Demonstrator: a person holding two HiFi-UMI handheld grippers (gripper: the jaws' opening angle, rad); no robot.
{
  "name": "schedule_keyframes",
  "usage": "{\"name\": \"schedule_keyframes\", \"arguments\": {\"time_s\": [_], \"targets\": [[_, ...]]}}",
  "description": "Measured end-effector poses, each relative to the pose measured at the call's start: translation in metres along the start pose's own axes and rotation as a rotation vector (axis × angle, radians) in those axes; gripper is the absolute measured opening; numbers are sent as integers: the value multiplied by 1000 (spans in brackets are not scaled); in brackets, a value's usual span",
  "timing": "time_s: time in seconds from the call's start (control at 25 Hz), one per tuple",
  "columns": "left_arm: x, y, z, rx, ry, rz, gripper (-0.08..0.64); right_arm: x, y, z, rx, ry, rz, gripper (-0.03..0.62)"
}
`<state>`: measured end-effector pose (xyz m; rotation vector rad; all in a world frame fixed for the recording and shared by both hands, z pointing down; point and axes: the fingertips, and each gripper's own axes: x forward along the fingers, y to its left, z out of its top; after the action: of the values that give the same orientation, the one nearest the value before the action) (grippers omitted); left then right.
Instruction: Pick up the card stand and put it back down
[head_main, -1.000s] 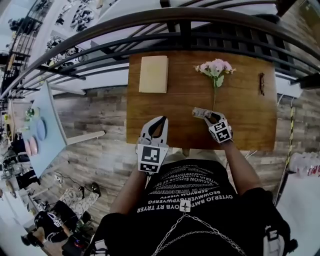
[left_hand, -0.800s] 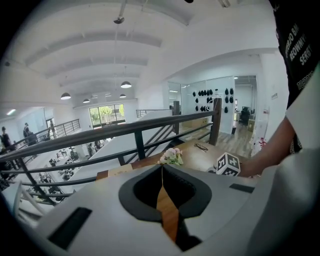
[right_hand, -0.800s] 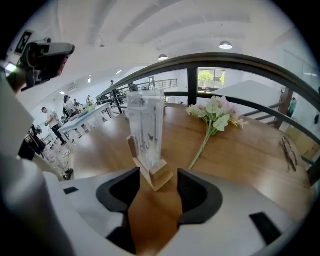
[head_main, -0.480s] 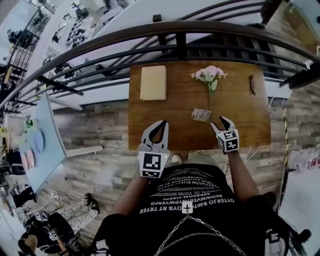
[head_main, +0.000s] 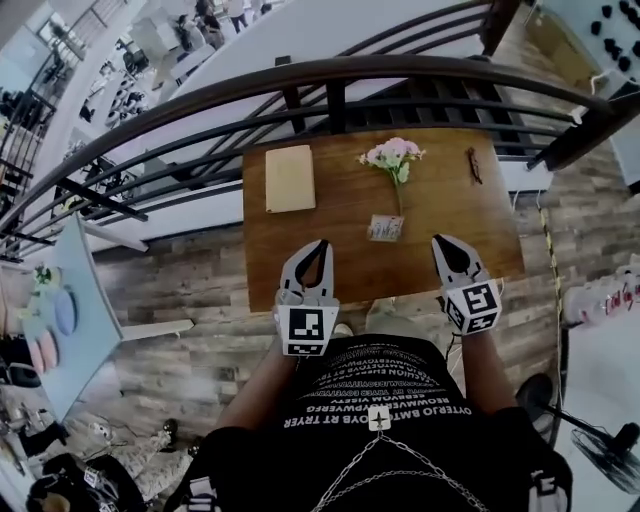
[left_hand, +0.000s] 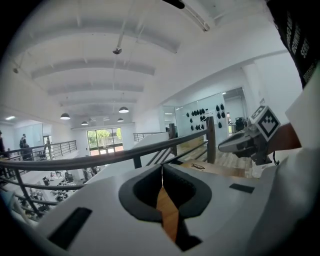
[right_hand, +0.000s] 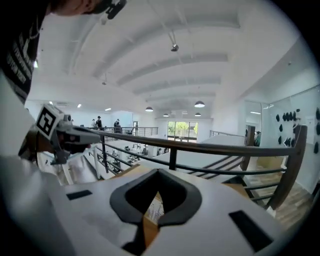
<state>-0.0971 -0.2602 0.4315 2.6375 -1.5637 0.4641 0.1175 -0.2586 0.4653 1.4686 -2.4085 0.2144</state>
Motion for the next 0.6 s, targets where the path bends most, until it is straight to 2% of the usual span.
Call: {"name": "schedule_keyframes", "arguments": {"time_s": [0.12, 0.32, 0.6], "targets": [[-8, -4, 7, -8, -31, -30, 29, -20, 14, 26, -4, -46, -12, 14], [-15, -27, 17, 14, -58, -116, 28, -47, 17, 34, 42, -51, -34, 14], [-18, -54, 18, -7, -67, -188, 28, -66, 15, 32, -23, -21, -53, 14]]}}
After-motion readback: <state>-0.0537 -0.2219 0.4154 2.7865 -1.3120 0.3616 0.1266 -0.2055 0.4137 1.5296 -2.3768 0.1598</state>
